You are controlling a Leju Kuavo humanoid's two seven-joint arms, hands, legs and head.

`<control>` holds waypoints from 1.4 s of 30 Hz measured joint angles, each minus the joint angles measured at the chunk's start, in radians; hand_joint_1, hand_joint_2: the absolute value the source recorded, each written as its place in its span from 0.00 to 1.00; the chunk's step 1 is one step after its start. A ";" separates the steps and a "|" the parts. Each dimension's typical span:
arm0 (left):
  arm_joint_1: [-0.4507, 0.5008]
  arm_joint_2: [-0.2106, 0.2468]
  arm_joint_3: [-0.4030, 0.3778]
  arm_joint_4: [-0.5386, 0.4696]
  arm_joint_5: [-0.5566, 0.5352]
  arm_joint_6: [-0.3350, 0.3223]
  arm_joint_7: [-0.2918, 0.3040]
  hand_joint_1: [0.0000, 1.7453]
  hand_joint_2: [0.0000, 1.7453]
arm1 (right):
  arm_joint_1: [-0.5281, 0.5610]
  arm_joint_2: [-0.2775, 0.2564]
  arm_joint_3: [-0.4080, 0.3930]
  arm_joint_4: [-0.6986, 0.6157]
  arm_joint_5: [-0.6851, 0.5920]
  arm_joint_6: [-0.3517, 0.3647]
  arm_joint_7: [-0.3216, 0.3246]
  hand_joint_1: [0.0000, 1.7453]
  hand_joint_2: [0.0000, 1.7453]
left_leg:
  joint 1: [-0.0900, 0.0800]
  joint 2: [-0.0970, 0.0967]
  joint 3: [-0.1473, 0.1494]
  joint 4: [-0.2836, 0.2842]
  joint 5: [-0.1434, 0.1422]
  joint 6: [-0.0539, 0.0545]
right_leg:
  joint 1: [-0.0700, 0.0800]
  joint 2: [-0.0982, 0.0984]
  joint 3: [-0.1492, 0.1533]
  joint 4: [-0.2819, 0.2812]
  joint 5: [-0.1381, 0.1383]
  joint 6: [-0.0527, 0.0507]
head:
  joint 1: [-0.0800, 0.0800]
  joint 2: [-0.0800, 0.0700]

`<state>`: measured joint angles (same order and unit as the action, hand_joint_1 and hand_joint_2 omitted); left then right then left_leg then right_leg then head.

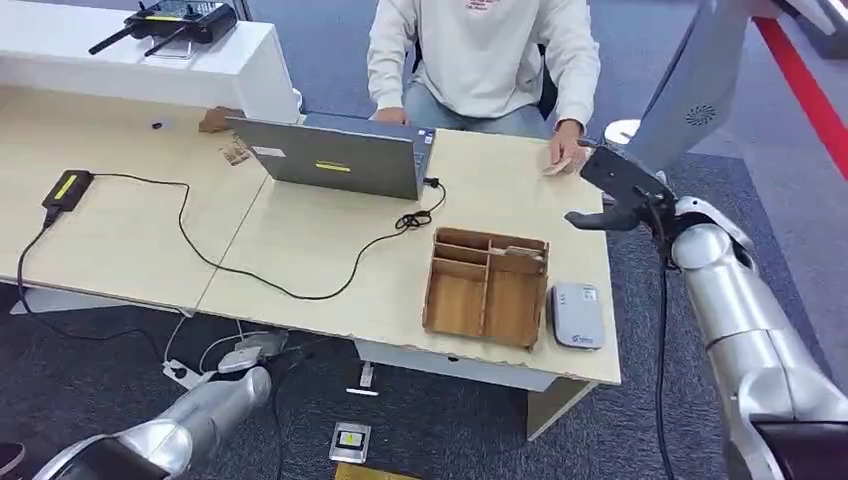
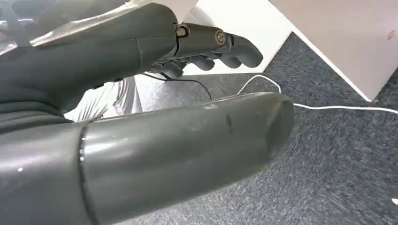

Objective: Pass the card to the sensor for recognition and then transmit it.

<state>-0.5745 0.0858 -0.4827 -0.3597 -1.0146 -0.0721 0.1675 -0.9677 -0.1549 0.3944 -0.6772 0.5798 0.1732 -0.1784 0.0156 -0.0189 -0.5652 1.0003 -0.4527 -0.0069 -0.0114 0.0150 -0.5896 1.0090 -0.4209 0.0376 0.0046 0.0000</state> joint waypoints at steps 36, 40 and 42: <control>0.012 0.044 0.180 -0.146 -0.125 -0.058 -0.064 0.00 0.00 | 0.435 -0.048 -0.206 -0.736 -0.080 0.054 0.174 0.00 1.00 | 0.004 -0.017 -0.018 -0.006 0.028 -0.005 | 0.004 -0.015 -0.016 0.002 0.018 -0.009 | 0.000 0.000; 0.000 0.040 0.180 -0.141 -0.125 -0.056 -0.070 0.00 0.00 | 0.423 -0.024 -0.187 -0.765 -0.064 0.054 0.174 0.00 1.00 | 0.004 -0.021 -0.021 -0.006 0.031 -0.005 | 0.003 -0.019 -0.017 0.002 0.020 -0.008 | 0.000 0.000; -0.002 0.040 0.181 -0.138 -0.126 -0.055 -0.070 0.00 0.00 | 0.415 -0.019 -0.183 -0.769 -0.055 0.054 0.171 0.00 1.00 | 0.004 -0.021 -0.021 -0.006 0.032 -0.005 | 0.003 -0.019 -0.018 0.002 0.021 -0.008 | -0.001 0.000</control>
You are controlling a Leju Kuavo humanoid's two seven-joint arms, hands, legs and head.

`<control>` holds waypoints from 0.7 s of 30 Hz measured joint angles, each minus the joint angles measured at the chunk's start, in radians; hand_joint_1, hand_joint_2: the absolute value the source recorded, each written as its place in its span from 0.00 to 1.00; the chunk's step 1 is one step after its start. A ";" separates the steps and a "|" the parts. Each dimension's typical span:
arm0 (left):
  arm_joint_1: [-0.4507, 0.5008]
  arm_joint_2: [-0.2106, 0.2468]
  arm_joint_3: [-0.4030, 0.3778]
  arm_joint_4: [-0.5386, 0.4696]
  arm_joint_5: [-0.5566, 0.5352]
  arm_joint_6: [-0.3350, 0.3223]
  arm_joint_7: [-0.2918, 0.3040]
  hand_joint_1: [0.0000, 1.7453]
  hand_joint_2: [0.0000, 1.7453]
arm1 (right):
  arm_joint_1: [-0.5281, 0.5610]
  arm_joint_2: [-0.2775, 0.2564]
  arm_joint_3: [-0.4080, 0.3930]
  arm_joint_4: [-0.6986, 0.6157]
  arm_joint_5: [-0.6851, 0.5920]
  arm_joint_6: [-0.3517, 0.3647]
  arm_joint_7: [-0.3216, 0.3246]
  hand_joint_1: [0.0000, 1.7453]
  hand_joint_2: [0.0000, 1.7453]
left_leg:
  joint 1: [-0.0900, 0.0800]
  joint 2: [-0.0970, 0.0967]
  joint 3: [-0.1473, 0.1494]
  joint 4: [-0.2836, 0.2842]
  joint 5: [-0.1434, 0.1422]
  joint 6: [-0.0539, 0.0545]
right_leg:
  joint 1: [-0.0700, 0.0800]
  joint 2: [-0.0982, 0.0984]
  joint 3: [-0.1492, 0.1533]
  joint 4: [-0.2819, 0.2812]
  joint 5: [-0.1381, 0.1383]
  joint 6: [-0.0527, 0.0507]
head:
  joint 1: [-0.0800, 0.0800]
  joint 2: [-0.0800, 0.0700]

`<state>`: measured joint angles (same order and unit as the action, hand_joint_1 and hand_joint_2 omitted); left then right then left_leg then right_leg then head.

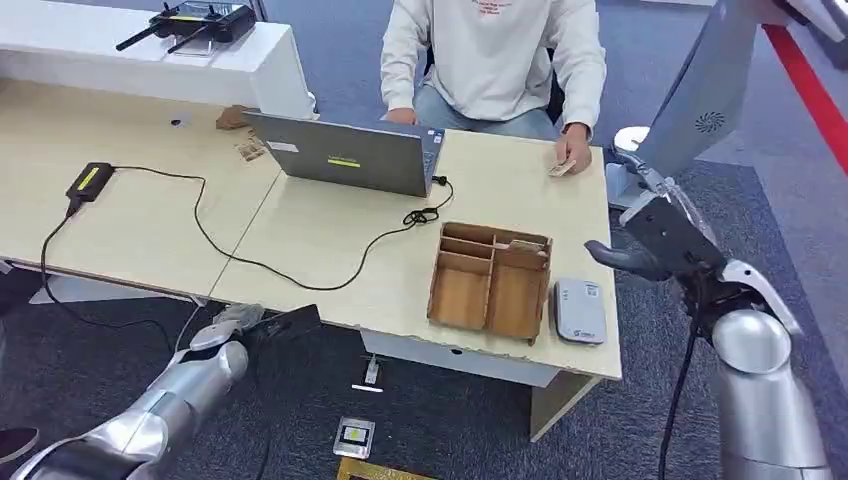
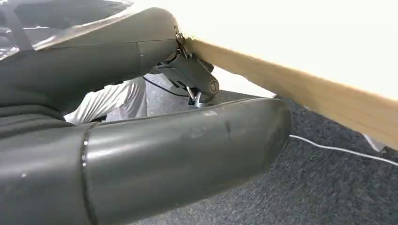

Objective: Pass the card to the sensor for recognition and then transmit it.

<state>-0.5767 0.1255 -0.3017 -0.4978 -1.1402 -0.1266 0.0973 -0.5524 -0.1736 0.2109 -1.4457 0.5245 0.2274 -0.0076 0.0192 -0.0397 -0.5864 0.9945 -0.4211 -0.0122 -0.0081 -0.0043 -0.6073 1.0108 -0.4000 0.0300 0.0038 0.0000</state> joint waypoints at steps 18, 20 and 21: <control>0.018 0.026 0.076 -0.025 0.036 0.012 0.044 0.00 1.00 | -0.009 -0.120 -0.127 0.169 -0.003 -0.278 0.094 0.00 1.00 | 0.000 0.003 -0.001 0.000 0.002 -0.001 | 0.000 0.002 -0.002 0.000 0.003 -0.002 | 0.000 0.000; 0.027 0.030 0.085 -0.036 0.036 0.011 0.050 0.00 1.00 | -0.008 -0.147 -0.156 0.198 -0.001 -0.276 0.090 0.00 1.00 | 0.000 0.003 -0.001 0.000 0.001 -0.001 | 0.000 0.002 -0.002 0.000 0.003 -0.002 | 0.000 0.000; 0.030 0.032 0.090 -0.041 0.036 0.010 0.051 0.00 1.00 | -0.007 -0.158 -0.170 0.209 0.000 -0.275 0.090 0.00 1.00 | 0.000 0.003 -0.001 0.000 0.001 -0.001 | 0.000 0.003 -0.003 0.000 0.002 -0.003 | 0.000 0.000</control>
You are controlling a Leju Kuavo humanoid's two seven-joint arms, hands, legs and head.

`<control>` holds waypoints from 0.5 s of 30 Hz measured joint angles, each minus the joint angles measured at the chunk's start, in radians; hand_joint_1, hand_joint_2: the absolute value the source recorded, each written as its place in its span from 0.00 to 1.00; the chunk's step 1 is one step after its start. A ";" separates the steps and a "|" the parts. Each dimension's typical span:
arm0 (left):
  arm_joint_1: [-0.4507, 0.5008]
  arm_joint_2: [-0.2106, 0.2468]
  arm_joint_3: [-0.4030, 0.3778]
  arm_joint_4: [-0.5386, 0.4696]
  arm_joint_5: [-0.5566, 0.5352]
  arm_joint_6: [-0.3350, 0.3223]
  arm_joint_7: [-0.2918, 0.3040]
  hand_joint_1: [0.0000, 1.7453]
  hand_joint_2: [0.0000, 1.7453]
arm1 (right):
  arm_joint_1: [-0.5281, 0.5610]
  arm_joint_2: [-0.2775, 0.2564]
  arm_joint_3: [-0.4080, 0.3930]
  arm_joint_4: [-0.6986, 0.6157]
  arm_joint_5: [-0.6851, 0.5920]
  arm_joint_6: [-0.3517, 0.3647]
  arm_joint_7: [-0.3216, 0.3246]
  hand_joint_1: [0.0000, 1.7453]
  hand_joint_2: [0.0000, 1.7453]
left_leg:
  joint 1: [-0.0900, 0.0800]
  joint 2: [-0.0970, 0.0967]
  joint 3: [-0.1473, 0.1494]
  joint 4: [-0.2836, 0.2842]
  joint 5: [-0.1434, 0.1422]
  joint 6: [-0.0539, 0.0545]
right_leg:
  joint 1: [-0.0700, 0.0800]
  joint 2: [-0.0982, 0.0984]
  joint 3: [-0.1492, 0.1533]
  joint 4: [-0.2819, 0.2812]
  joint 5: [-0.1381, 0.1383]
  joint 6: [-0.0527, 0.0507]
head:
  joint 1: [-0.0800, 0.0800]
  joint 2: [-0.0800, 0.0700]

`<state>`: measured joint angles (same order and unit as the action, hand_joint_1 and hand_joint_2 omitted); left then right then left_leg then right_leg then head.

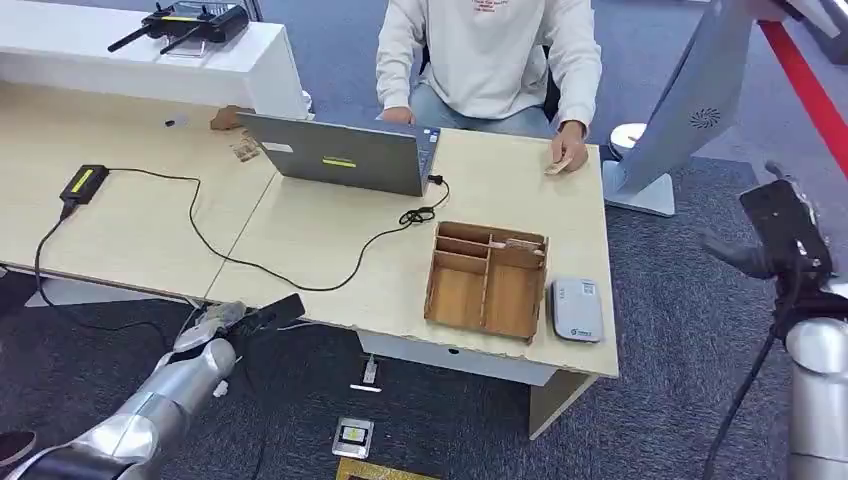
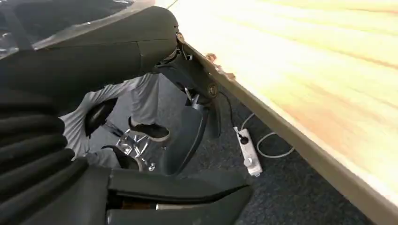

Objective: Pass the card to the sensor for recognition and then transmit it.

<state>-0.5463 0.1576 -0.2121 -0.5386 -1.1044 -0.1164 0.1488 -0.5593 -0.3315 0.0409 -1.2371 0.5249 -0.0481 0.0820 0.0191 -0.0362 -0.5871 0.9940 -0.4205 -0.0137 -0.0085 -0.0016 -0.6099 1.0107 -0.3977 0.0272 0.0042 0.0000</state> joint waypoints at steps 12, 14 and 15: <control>0.005 0.011 0.019 -0.031 -0.014 -0.050 -0.015 0.00 1.00 | 0.037 -0.048 -0.072 0.054 0.024 0.026 0.015 0.00 1.00 | 0.000 0.001 0.000 -0.002 -0.001 0.000 | 0.000 0.002 -0.001 0.000 -0.001 -0.001 | 0.000 0.000; 0.006 0.011 0.021 -0.033 -0.014 -0.053 -0.016 0.00 1.00 | 0.043 -0.051 -0.079 0.059 0.024 0.027 0.015 0.00 1.00 | 0.000 0.001 0.000 -0.002 -0.001 0.000 | 0.000 0.002 -0.001 0.000 -0.001 -0.001 | 0.000 0.000; 0.006 0.011 0.022 -0.033 -0.014 -0.053 -0.016 0.00 1.00 | 0.044 -0.051 -0.082 0.062 0.026 0.027 0.015 0.00 1.00 | 0.000 0.001 0.000 -0.002 -0.001 0.000 | 0.000 0.002 -0.001 0.000 -0.001 -0.001 | 0.000 0.000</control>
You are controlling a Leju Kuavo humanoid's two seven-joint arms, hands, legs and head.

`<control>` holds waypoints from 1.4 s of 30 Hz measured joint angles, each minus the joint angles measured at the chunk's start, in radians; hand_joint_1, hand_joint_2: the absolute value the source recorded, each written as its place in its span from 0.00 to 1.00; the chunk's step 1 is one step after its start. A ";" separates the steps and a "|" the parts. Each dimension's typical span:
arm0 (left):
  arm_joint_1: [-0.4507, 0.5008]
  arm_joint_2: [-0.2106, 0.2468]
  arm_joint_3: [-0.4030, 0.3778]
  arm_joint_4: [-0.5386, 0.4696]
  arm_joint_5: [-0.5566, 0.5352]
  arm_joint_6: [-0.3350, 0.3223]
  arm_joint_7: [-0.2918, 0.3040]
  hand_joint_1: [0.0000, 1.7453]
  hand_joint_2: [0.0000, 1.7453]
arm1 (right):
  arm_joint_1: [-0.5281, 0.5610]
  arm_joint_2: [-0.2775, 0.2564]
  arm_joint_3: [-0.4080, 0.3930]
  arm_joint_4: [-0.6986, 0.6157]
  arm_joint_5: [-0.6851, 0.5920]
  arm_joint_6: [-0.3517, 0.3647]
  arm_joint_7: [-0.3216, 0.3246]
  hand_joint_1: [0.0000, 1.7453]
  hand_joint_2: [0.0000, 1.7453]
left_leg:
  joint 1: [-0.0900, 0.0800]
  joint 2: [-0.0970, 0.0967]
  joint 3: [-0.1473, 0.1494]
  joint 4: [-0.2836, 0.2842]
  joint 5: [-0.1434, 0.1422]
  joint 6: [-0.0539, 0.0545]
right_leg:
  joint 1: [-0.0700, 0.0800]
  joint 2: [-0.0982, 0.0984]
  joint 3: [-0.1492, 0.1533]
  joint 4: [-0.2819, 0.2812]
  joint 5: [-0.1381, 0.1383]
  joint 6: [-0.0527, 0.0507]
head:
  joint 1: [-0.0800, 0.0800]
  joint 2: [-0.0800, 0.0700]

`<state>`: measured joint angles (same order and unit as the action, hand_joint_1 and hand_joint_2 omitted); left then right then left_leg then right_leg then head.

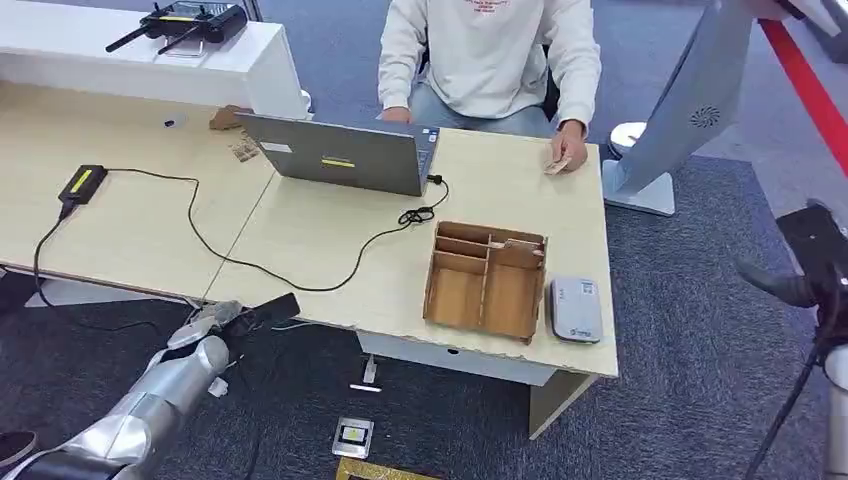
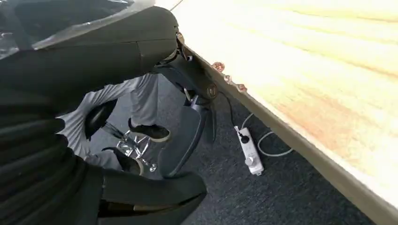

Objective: Pass the card to the sensor for recognition and then transmit it.

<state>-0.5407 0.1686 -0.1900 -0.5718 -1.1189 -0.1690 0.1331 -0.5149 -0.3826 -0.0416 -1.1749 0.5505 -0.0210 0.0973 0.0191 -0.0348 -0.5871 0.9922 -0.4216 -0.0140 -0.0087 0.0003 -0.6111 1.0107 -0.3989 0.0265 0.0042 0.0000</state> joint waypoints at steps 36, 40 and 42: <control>0.081 -0.038 0.098 -0.090 0.164 0.523 -0.025 0.00 1.00 | -0.030 -0.054 -0.009 0.173 0.045 -0.112 0.069 0.00 1.00 | -0.001 0.000 0.001 -0.001 -0.001 0.001 | -0.001 0.000 0.001 0.000 -0.001 0.001 | 0.000 0.000; 0.084 -0.042 0.103 -0.090 0.176 0.557 -0.029 0.00 1.00 | -0.023 -0.087 -0.016 0.271 0.040 -0.162 0.036 0.00 1.00 | -0.001 0.002 0.002 -0.001 -0.002 0.000 | -0.001 0.002 0.000 -0.001 -0.002 0.001 | 0.000 0.000; 0.084 -0.043 0.106 -0.089 0.183 0.569 -0.029 0.00 1.00 | -0.012 -0.101 -0.029 0.320 0.036 -0.183 0.024 0.00 1.00 | -0.001 0.002 0.002 -0.001 -0.003 0.001 | -0.001 0.002 0.001 -0.001 -0.002 0.001 | 0.000 0.000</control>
<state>-0.4565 0.1259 -0.0839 -0.6603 -0.9362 0.4002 0.1038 -0.5273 -0.4841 -0.0709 -0.8554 0.5863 -0.2044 0.1209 0.0176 -0.0327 -0.5856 0.9915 -0.4242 -0.0132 -0.0101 0.0022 -0.6105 1.0102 -0.4010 0.0277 0.0042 0.0000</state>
